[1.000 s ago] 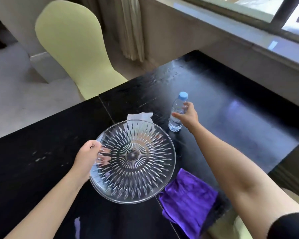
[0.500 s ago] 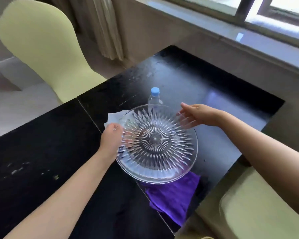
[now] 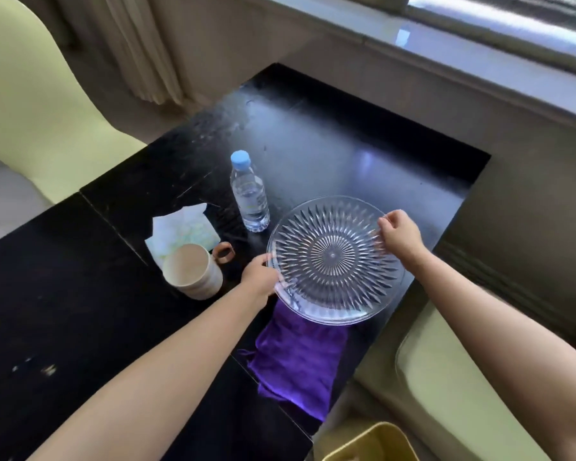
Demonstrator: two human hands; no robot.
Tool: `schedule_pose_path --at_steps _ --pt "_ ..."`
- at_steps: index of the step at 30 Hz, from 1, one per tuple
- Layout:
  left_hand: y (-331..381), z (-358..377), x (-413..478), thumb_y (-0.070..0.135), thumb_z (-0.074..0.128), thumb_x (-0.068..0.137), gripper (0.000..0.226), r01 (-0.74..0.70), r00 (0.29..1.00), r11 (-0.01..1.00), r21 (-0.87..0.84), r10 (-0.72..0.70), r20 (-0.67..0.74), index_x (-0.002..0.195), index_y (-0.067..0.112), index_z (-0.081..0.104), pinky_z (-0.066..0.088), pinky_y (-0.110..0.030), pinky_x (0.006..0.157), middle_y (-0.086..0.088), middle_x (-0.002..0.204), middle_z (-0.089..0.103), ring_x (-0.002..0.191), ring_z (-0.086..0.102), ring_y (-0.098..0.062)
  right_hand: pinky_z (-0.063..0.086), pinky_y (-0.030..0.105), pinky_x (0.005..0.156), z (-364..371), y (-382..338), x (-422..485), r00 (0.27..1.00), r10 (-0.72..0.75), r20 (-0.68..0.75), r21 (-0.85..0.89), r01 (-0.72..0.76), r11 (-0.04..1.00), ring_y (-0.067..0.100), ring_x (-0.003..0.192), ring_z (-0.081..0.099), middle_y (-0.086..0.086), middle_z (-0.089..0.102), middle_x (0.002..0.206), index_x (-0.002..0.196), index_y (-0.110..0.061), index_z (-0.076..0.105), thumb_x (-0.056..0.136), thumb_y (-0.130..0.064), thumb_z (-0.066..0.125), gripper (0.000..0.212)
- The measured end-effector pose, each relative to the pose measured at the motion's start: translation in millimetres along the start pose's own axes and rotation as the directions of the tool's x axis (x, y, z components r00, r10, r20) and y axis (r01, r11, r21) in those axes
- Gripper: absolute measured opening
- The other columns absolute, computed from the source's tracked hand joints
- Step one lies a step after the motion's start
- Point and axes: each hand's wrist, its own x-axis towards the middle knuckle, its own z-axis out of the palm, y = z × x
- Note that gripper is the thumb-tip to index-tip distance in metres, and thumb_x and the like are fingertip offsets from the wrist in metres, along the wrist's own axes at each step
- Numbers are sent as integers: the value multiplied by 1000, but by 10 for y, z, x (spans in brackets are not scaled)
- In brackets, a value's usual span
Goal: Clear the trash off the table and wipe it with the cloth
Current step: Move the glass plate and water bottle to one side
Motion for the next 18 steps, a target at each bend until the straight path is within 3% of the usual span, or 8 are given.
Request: schedule_pose_path --at_steps 2,4,7,9,12,15,18 --pt "9 26 120 -19 45 79 47 -36 999 999 28 37 -36 118 5 57 60 -31 65 -21 114 62 82 61 -22 46 38 88 41 71 39 999 37 -6 15 -37 999 30 99 58 10 60 99 107 -6 55 93 -21 46 23" --pt "85 54 176 -18 47 82 42 -62 995 996 58 67 -73 115 5 58 57 -21 54 -18 101 63 72 59 -18 49 37 89 71 142 110 998 64 22 19 -65 998 31 101 60 13 64 108 111 -6 57 91 -17 46 26" --pt "194 116 307 -20 46 85 32 -65 996 997 -52 62 -62 106 2 57 54 -18 45 -13 80 57 66 55 -18 49 33 83 103 219 202 993 84 80 -18 -83 996 30 101 60 12 61 116 123 -10 54 88 -12 47 36" --pt "212 156 410 -19 44 86 32 -48 998 996 -78 45 -38 112 -3 55 52 -18 45 -9 77 55 66 53 -16 46 34 88 137 265 273 994 75 84 -102 -66 993 34 109 57 17 56 125 132 -9 48 88 -9 45 45" --pt "175 210 476 -17 43 85 55 -22 1000 999 -45 23 13 137 3 40 54 -26 63 -9 99 61 80 55 -15 44 38 94 193 309 320 994 74 78 -122 -64 991 39 110 55 24 50 129 134 -5 45 85 -3 42 49" --pt "137 219 544 -18 45 81 70 -48 999 999 -13 48 22 144 9 31 47 -32 83 -10 132 54 109 56 -21 40 31 91 247 345 326 995 75 61 -77 -70 995 35 113 52 21 47 131 134 -6 44 85 -1 42 49" --pt "79 203 597 -17 48 72 79 -120 991 987 106 113 72 144 11 33 50 -34 94 -12 140 51 120 55 -26 38 25 79 285 345 322 997 61 50 -27 -60 998 29 101 55 20 50 128 132 -6 45 85 2 42 47"
